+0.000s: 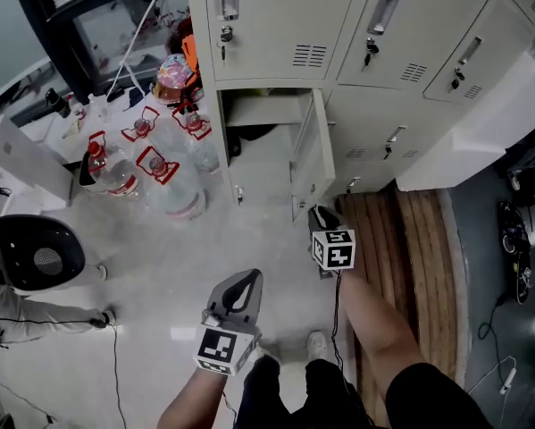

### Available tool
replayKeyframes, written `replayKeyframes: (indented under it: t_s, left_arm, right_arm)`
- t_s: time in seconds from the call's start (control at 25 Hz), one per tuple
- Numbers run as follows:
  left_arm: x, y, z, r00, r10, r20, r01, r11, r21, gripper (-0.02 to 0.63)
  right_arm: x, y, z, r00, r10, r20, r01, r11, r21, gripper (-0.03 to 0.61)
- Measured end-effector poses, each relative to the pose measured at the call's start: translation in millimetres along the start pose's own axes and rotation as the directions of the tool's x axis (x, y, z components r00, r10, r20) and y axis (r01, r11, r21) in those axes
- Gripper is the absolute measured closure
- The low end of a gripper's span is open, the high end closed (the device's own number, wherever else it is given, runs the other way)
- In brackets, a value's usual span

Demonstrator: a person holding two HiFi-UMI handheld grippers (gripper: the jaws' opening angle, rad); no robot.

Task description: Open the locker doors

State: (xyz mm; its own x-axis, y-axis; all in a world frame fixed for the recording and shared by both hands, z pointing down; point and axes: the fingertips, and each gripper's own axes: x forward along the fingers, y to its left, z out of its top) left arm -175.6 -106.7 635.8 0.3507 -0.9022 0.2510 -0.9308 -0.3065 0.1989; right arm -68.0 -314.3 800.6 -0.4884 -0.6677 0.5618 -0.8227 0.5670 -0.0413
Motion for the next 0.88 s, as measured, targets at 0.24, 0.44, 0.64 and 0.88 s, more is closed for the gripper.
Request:
replayKeyframes:
  t_s: [0.24,0.44,0.64,0.88]
  left_arm:
    - [2.3,-31.3,27.2,0.999,0.040,0.019,-0.040,0.999,0.017,0.611]
    - [-1.9,-57.8,56.7,0.996,0.075,0.048,-0.075,0.997,0.006,0.611]
    - [-11.9,-81.8,101.0,0.984,0.132,0.116,-0.133,0.991,0.002,0.611]
    - [-27.9,-105.8,146.7,0.974,0.170,0.149,-0.171,0.985,0.000,0.611]
  right_arm:
    - [-47.3,2.6,17.7,0.996,0.088,0.031,-0.086,0.995,-0.048,0.513]
    - [-112.9,17.2,58.5,0.978,0.175,0.110,-0.160,0.978,-0.134,0.577]
    - [-183.3,29.8,115.3,0.949,0.251,0.191,-0.222,0.962,-0.161,0.578]
    - [-253.8,40.5,184.8,0.901,0.312,0.301,-0.273,0.948,-0.166,0.578]
